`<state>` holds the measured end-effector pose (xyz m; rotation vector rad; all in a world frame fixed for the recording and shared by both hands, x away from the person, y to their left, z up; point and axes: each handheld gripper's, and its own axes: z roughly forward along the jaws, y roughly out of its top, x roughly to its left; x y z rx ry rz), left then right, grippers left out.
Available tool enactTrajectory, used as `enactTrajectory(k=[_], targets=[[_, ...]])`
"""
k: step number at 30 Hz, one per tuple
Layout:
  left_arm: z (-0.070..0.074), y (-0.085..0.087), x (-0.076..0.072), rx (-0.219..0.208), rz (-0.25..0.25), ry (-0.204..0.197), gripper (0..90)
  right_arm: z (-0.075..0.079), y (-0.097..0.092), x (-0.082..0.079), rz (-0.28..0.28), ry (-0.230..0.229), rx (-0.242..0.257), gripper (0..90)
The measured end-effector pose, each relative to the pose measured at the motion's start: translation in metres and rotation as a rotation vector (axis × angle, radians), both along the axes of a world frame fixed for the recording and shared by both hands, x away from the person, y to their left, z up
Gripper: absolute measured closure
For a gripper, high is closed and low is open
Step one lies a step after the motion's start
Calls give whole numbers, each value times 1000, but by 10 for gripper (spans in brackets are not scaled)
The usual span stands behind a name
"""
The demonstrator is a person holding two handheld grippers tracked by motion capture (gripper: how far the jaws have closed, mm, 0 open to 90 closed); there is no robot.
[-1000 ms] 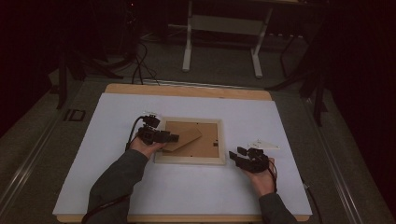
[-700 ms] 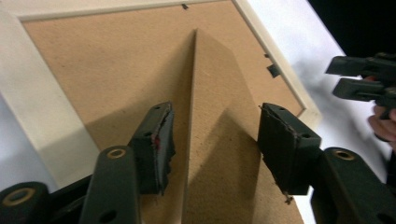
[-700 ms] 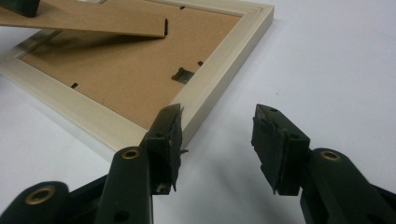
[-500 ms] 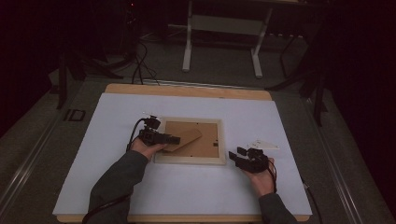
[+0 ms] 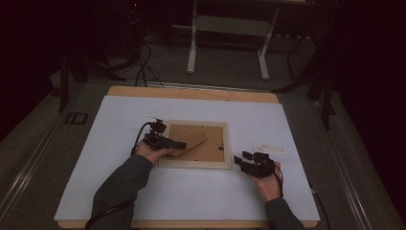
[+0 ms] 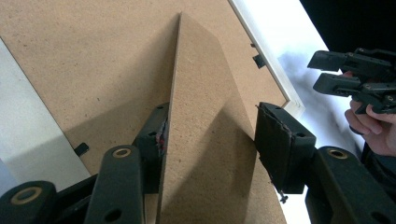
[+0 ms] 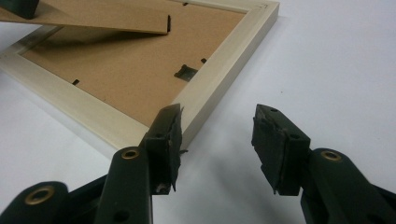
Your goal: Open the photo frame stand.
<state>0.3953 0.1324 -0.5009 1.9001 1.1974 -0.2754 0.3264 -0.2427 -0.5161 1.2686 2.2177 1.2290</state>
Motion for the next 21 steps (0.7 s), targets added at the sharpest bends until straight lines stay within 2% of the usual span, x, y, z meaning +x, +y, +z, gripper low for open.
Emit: enactTrajectory(k=[8,21], targets=[[3,-1,0,16,-8,-6,514,0,1,0,2,1,-2,516],[8,-1,-1,-1,-14,-21,557,-1,3,0,14,1,-7,515]])
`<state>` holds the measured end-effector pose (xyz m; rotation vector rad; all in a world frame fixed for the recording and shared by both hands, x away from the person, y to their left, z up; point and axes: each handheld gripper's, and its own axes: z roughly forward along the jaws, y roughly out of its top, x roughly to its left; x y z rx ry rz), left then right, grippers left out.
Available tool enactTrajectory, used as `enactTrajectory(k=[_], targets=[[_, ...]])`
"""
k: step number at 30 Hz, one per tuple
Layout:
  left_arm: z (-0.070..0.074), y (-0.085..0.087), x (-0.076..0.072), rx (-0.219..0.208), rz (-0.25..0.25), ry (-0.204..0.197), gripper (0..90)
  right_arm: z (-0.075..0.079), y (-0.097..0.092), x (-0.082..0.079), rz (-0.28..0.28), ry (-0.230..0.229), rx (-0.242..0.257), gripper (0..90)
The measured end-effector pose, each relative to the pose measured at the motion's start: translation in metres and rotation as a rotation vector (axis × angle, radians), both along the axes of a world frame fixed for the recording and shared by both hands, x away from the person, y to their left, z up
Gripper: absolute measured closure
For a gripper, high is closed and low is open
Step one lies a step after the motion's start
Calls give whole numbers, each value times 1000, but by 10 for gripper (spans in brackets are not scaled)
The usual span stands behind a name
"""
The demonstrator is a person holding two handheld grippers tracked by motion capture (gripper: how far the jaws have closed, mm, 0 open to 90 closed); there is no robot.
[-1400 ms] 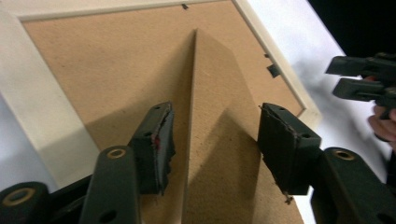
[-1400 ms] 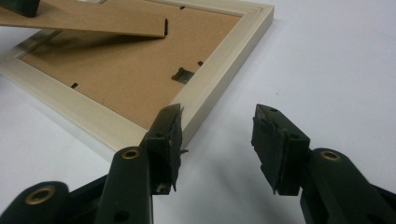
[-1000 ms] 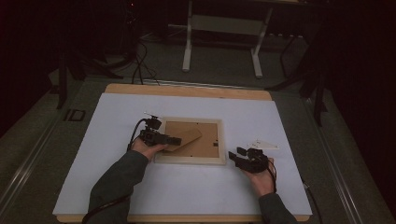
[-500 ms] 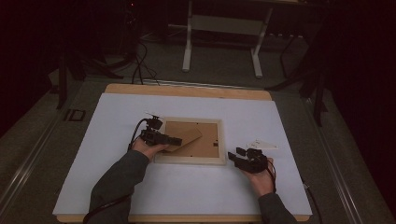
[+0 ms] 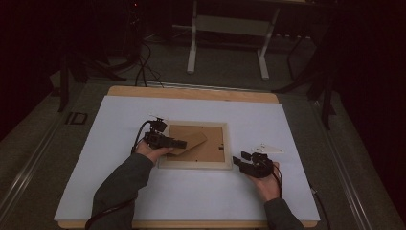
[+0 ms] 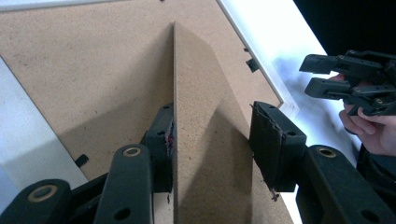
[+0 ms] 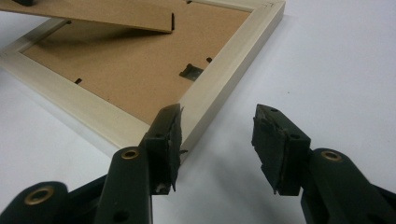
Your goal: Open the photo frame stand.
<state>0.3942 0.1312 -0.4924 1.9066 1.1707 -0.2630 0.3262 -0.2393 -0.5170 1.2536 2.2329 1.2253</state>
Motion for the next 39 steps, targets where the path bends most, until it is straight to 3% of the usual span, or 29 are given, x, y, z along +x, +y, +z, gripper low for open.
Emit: enactTrajectory(k=[18,23,30,39], targets=[[5,-1,-6,16,-13,-41,569,0,4,1,8,0,-6,513],[10,-3,-10,26,-20,-72,580,0,8,4,17,2,-9,512],[16,-4,-15,37,-27,-105,592,2,11,10,22,3,4,510],[15,-4,-21,37,-29,-125,592,-1,13,31,-4,43,54,502]])
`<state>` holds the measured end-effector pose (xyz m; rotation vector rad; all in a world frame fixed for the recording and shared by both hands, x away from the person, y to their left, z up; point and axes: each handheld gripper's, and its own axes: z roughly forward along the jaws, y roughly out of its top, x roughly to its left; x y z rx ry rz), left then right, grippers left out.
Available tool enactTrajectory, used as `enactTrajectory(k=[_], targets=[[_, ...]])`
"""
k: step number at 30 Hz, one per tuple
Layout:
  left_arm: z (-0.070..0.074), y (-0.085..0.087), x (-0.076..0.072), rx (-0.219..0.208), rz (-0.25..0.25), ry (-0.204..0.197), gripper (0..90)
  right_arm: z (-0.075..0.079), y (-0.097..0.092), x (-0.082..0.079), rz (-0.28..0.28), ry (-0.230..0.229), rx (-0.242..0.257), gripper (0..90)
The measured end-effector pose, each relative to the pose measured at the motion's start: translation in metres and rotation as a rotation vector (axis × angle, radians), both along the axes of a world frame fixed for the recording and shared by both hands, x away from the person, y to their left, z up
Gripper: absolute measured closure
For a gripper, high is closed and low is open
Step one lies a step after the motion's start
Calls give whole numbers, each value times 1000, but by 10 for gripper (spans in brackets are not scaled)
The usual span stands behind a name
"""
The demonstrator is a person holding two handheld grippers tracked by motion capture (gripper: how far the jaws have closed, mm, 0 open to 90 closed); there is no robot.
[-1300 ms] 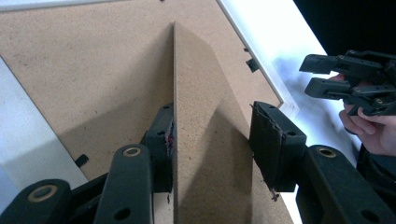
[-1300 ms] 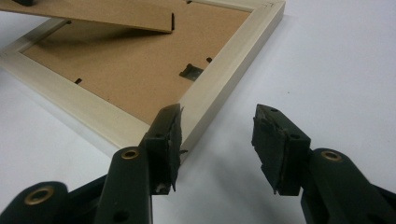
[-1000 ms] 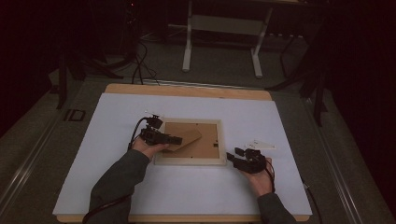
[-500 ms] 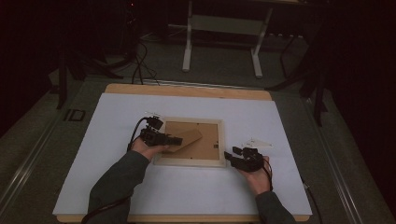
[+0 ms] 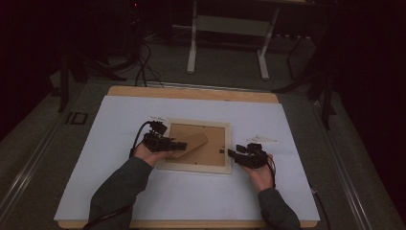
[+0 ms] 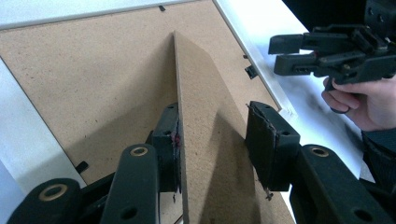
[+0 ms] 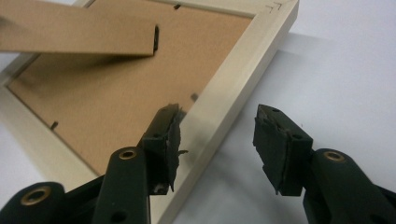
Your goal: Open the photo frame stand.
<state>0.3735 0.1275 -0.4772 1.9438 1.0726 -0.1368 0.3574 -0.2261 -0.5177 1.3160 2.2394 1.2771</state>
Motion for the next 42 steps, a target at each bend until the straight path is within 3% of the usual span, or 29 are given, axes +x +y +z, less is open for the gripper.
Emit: enactTrajectory(k=[8,24,27,31,38,42], targets=[[1,0,-6,5,-3,-15,593,6,12,13,12,3,-7,486],[4,-1,-15,6,-6,-70,604,0,15,45,43,117,55,322],[5,-1,-17,0,-13,-80,605,-1,12,49,44,136,87,310],[7,-2,-20,-10,-34,-97,626,-5,8,53,54,177,170,315],[10,-1,-21,-8,-43,-107,628,-3,5,52,39,177,211,364],[11,-1,-21,-8,-47,-113,633,-3,0,51,24,182,260,414]])
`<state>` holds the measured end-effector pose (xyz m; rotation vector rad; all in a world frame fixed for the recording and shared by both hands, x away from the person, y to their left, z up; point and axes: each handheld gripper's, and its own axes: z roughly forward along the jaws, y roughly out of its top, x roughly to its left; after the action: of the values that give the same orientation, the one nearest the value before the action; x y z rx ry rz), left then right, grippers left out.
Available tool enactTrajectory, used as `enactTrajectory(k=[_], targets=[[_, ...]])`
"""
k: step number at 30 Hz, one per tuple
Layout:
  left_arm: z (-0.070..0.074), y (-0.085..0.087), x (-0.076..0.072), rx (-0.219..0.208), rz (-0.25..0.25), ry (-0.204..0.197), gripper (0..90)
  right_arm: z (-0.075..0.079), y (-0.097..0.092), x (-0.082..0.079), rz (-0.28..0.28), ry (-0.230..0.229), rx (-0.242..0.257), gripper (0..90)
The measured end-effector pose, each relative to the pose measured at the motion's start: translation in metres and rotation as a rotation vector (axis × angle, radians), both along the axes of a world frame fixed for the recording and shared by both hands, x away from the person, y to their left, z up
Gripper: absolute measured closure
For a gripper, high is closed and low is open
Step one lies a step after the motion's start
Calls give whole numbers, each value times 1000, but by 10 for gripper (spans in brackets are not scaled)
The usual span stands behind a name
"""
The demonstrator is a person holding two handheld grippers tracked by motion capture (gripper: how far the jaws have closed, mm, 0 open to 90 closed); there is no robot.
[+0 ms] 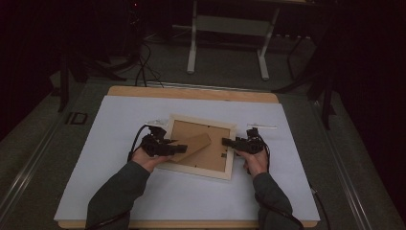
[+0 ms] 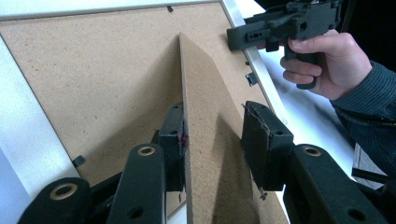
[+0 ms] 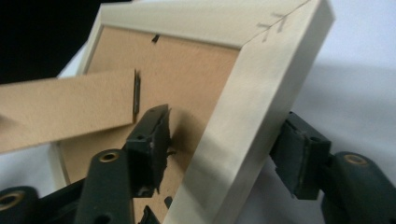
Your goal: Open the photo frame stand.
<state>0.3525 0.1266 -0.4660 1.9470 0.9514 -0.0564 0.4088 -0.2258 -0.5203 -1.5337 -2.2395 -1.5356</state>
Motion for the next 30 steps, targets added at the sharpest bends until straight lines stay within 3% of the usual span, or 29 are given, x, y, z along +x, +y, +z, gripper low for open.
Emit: enactTrajectory(k=[5,17,30], targets=[[2,0,0,-3,-3,-11,634,2,-4,0,-29,0,45,459],[2,4,-1,-8,-15,1,651,15,-9,-1,-71,-31,57,567],[3,3,-2,22,-40,-9,686,28,-4,-3,-71,-78,58,601]])
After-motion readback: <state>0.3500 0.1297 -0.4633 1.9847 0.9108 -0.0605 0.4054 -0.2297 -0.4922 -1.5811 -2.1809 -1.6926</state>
